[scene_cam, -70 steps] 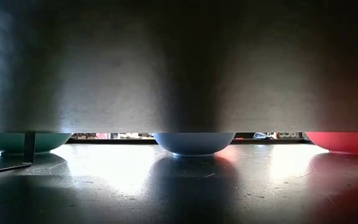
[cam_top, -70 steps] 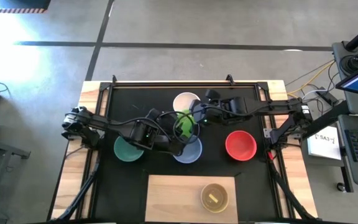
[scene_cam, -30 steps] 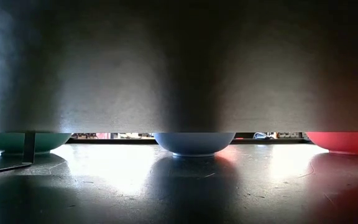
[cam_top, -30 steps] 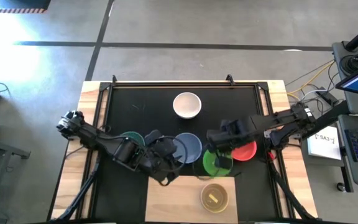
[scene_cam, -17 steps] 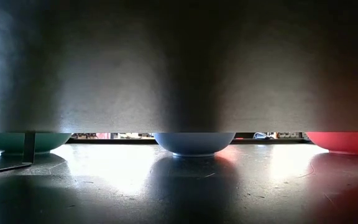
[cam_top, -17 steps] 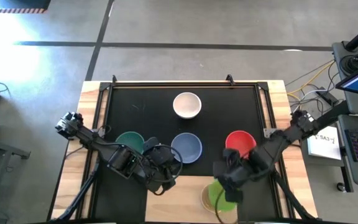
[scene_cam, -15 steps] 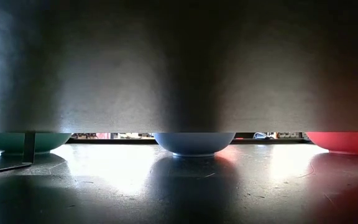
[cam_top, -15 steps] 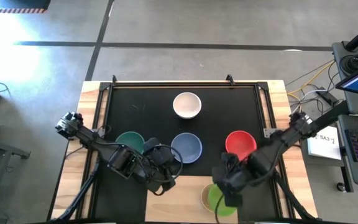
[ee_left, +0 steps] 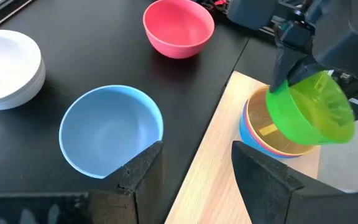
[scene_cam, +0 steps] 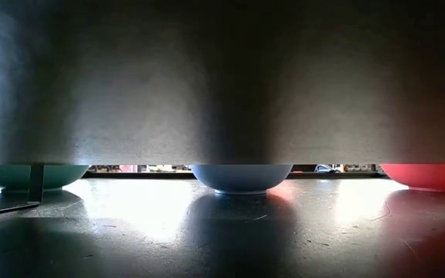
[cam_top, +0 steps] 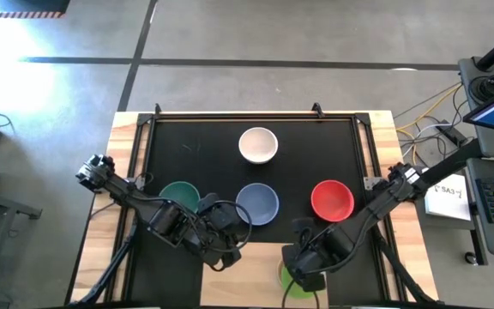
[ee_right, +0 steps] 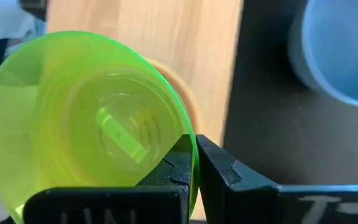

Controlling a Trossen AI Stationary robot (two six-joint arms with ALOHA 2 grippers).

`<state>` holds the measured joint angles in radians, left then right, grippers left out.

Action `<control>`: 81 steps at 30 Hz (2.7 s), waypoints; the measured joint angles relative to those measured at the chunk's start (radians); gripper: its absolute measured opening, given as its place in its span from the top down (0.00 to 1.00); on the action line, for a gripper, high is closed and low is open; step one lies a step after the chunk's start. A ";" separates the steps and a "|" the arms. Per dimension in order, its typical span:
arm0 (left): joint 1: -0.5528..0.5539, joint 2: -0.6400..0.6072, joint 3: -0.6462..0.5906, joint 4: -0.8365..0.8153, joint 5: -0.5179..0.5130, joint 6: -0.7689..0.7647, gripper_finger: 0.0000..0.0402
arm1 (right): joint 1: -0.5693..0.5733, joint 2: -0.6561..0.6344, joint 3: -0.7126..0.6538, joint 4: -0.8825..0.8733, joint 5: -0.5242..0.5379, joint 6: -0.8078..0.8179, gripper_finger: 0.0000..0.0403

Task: Place and stack bowls onto a shelf
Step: Stack the small green bowl on top of the small yellow bowl on the shelf, then put the big blue bowl on the shelf

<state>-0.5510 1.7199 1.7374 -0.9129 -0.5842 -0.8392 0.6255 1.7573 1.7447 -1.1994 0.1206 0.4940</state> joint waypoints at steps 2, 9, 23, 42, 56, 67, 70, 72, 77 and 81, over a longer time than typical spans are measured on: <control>0.000 0.000 0.000 0.000 0.000 0.007 0.58 | -0.007 -0.001 0.000 0.001 0.011 -0.018 0.98; -0.001 0.000 0.000 -0.001 0.000 0.010 0.58 | -0.020 0.011 -0.024 0.005 0.006 -0.042 0.98; -0.002 0.001 0.000 -0.004 0.001 0.018 0.58 | -0.024 0.016 -0.097 0.053 -0.049 -0.043 0.94; 0.084 0.047 0.000 -0.083 -0.031 -0.018 0.58 | -0.025 -0.162 -0.080 -0.024 0.053 0.029 0.66; 0.294 0.183 -0.006 -0.248 0.067 -0.061 0.58 | -0.031 -0.288 -0.080 -0.038 0.169 0.019 0.68; 0.391 0.273 -0.075 -0.244 0.097 -0.059 0.58 | -0.042 -0.290 -0.103 -0.092 0.170 -0.034 0.68; 0.401 0.269 -0.103 -0.193 0.110 -0.057 0.58 | -0.051 -0.293 -0.118 -0.094 0.168 -0.044 0.68; 0.404 0.263 -0.121 -0.151 0.139 -0.041 0.58 | -0.058 -0.296 -0.128 -0.098 0.168 -0.049 0.68; 0.406 0.262 -0.149 -0.099 0.165 -0.018 0.58 | -0.082 -0.296 -0.144 -0.101 0.168 -0.053 0.68; 0.410 0.261 -0.156 -0.080 0.167 -0.008 0.58 | -0.097 -0.297 -0.144 -0.103 0.168 -0.053 0.68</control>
<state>-0.1409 1.9812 1.5817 -0.9925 -0.4175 -0.8469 0.5284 1.4605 1.6005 -1.3025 0.2890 0.4408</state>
